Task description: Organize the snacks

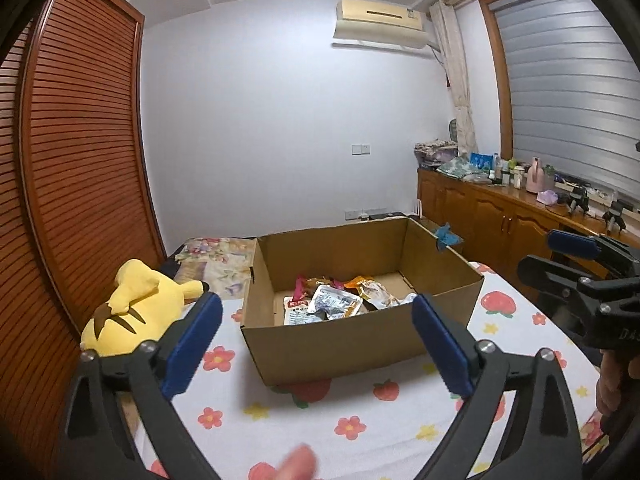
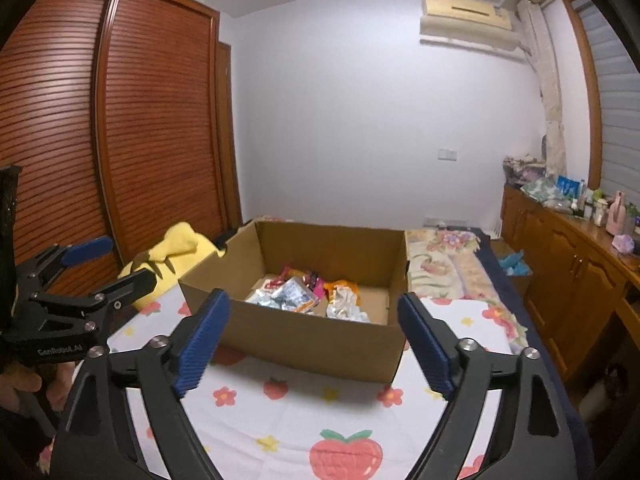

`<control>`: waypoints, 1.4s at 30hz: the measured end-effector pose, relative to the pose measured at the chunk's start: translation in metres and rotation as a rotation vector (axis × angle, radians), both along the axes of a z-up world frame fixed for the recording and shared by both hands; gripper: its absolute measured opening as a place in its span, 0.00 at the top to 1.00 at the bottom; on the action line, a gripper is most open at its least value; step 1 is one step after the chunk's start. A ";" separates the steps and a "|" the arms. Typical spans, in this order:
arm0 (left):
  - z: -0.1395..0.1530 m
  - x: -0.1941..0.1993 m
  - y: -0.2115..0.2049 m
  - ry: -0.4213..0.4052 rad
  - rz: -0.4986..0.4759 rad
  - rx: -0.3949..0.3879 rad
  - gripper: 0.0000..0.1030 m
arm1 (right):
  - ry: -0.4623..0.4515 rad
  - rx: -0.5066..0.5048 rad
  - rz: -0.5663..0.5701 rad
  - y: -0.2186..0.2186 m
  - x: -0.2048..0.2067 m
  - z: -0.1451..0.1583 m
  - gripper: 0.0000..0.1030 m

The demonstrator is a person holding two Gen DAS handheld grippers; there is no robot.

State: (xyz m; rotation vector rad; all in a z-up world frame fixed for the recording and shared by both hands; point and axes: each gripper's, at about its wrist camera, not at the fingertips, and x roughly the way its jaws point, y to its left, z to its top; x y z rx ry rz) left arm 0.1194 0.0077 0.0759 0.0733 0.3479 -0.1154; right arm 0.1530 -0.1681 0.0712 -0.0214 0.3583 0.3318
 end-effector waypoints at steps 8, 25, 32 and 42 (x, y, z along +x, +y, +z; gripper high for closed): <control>0.005 -0.024 -0.001 -0.027 0.017 -0.007 0.04 | -0.048 0.019 -0.053 -0.001 -0.025 0.008 0.00; -0.021 -0.052 0.003 0.005 0.033 -0.038 0.04 | -0.035 0.020 -0.111 -0.004 -0.053 -0.017 0.00; -0.029 -0.054 0.005 0.014 0.042 -0.040 0.04 | -0.024 0.019 -0.120 -0.009 -0.057 -0.024 0.00; -0.034 -0.054 0.007 0.018 0.049 -0.041 0.04 | -0.011 0.010 -0.125 -0.009 -0.056 -0.029 0.00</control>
